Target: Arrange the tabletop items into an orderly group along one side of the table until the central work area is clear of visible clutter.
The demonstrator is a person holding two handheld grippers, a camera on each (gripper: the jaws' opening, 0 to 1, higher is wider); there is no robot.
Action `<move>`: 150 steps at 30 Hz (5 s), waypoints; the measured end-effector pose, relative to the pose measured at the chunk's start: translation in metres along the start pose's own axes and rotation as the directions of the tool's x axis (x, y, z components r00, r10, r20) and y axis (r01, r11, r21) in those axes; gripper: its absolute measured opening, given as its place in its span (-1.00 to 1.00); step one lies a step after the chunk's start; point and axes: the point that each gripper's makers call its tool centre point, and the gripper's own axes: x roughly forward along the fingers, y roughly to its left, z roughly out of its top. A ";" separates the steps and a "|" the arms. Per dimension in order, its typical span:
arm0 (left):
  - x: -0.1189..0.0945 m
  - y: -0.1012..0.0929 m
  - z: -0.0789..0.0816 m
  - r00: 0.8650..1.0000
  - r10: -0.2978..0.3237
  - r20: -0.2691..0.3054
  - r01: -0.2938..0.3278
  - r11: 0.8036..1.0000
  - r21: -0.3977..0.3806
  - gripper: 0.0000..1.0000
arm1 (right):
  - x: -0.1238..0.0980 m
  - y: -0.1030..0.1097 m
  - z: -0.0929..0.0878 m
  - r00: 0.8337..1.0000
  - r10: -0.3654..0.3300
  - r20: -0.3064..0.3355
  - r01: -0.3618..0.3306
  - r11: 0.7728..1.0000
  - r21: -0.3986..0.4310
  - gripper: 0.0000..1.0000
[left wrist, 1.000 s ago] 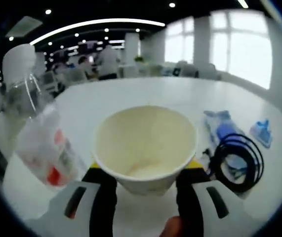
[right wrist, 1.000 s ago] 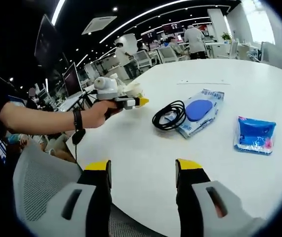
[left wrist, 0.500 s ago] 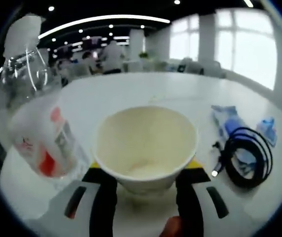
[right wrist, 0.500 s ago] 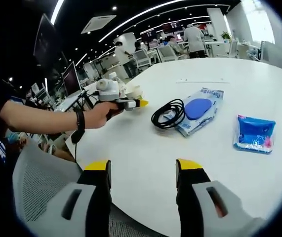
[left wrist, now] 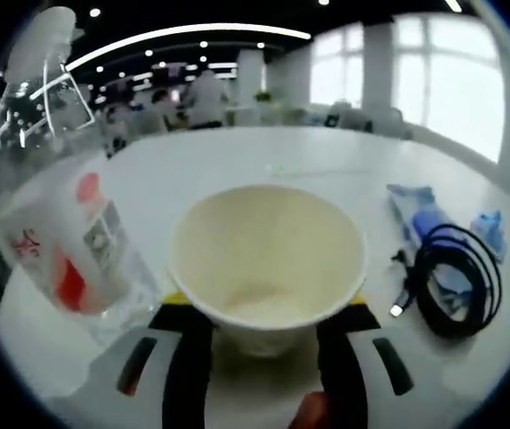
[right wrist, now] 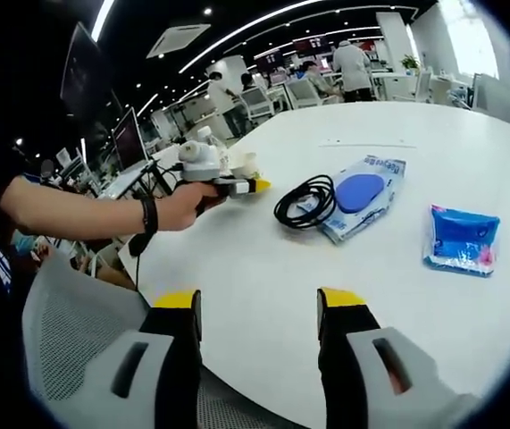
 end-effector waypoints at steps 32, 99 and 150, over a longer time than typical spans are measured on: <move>-0.008 0.000 -0.001 1.000 0.010 0.001 -0.010 0.999 -0.034 -0.10 | 0.000 0.001 0.001 1.000 0.008 0.008 -0.008 1.000 0.012 0.02; -0.024 0.001 -0.004 0.991 0.135 0.000 -0.133 0.977 -0.169 -0.07 | 0.001 0.012 0.008 0.998 0.058 0.039 -0.059 0.998 0.026 -0.09; -0.019 0.009 -0.003 0.989 0.145 -0.014 -0.146 0.981 -0.131 -0.31 | 0.001 0.008 0.002 0.999 0.050 0.019 -0.051 0.998 0.048 -0.15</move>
